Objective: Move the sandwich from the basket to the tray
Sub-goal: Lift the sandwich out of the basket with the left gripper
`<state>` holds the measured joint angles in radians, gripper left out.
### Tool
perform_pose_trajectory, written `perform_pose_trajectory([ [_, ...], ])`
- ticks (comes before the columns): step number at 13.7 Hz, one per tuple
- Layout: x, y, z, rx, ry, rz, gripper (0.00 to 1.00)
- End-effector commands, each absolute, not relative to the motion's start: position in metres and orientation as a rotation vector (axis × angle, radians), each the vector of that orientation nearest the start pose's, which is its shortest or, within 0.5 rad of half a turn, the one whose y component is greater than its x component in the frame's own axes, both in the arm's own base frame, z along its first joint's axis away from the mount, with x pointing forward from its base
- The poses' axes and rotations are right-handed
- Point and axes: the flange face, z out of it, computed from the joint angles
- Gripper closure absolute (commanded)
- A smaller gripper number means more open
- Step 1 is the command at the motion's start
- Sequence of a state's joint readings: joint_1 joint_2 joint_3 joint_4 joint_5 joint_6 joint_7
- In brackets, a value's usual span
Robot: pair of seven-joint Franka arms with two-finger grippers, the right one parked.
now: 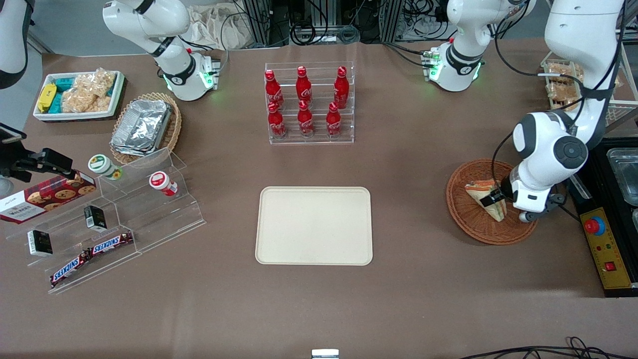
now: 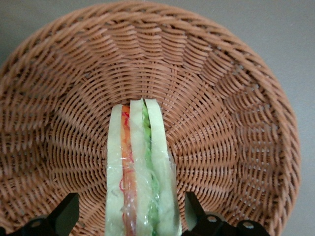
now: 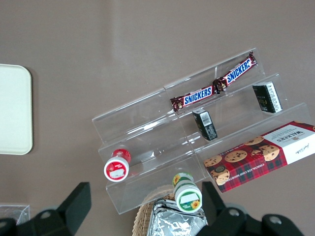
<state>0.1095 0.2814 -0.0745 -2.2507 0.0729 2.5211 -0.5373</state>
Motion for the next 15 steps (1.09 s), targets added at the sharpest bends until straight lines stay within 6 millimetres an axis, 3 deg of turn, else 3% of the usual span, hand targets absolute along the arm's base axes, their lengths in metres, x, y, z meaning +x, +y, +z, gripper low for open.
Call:
perform_pose_trajectory([
  [1, 0.540, 0.015, 0.241, -3.002, -0.863, -0.022, 0.31],
  [2, 0.541, 0.013, 0.242, -2.991, -0.890, -0.020, 0.45],
  [4, 0.542, -0.002, 0.251, -2.978, -0.917, -0.009, 0.95],
  [5, 0.546, -0.004, 0.261, -2.973, -0.918, -0.001, 1.00],
  [7, 0.559, -0.023, 0.301, -2.964, -0.861, 0.079, 1.00],
  [12, 0.604, -0.066, 0.468, -2.965, -0.760, 0.200, 1.00],
  [14, 0.614, -0.081, 0.513, -3.007, -0.707, 0.141, 1.00],
  [15, 0.620, -0.096, 0.516, -3.048, -0.604, 0.128, 1.00],
])
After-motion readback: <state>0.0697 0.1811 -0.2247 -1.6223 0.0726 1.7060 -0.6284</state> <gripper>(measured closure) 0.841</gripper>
